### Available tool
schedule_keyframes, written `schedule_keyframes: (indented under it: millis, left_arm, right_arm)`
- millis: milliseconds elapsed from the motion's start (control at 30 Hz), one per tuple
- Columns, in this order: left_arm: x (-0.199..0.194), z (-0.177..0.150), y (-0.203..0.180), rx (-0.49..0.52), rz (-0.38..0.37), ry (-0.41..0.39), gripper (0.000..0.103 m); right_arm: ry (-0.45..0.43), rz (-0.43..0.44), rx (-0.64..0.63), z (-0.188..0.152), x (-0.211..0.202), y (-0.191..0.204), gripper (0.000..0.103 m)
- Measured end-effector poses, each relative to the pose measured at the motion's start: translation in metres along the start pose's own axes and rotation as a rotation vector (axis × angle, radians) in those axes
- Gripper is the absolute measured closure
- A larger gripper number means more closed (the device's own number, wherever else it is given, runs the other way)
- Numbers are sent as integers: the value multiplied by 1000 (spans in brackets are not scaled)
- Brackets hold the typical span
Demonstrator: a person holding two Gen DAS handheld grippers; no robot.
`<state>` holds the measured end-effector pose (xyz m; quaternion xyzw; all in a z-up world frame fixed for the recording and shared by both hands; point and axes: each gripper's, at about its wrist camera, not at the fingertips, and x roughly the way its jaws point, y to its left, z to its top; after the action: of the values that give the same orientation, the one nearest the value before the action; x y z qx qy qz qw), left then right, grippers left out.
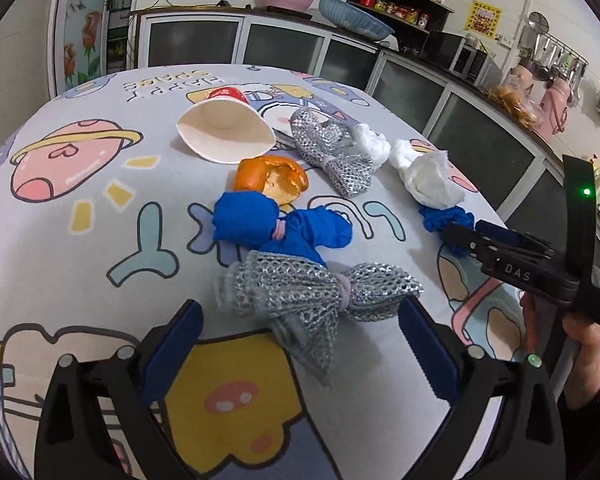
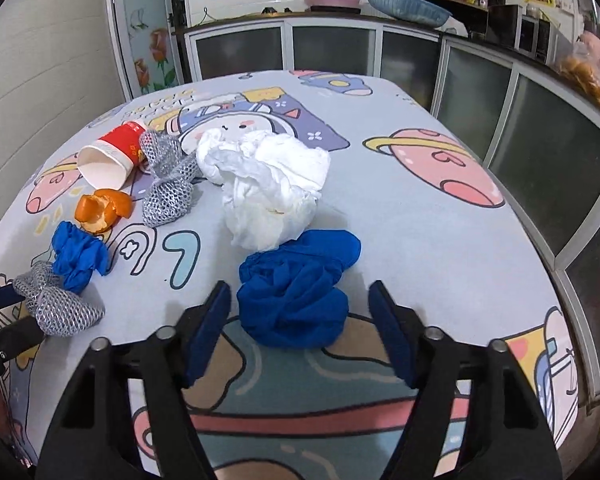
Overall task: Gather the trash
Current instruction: 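Grasp the sequin bow with the left tool while the right grasps the blue cloth, then carry sequin bow (left tool) and blue cloth (right tool) into the bin, opening both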
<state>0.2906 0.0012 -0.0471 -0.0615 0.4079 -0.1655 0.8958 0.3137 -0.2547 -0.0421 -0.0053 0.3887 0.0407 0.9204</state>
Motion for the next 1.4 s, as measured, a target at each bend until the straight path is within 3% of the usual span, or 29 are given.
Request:
schedule_keyframes:
  millis: [67,200,267,333,367,467,967,1400]
  left_arm:
    - [0,0,0,-10,-6,-7,22]
    - [1,-2,-3,3,6,-5,36]
    - [2,-3,-3,2,-6,4,63]
    - [4,-3,-3,-2,-11,11,70]
    - [5,-3,-3,-2,-8,12,85]
    - [5,-3,2,-26,-36,19,91]
    - [-47,-9,4,-6,-115,-64,91]
    - [-82,-24,-33,88,-193,-109,91]
  right_arm:
    - [9,1,-5,-1,3,1,48]
    - [29,-2,-5,-2,6,2,70]
    - [30,-2,4,-4,6,1,81]
    - [29,-8,21,-4,6,0,85]
    - [31,-3,27,-4,6,0,86]
    - [28,13,52,-2,4,-2,89]
    - [-59,76,136,-14,-68,-27,89]
    - [-172,-44,122,-69,-162,-44,89]
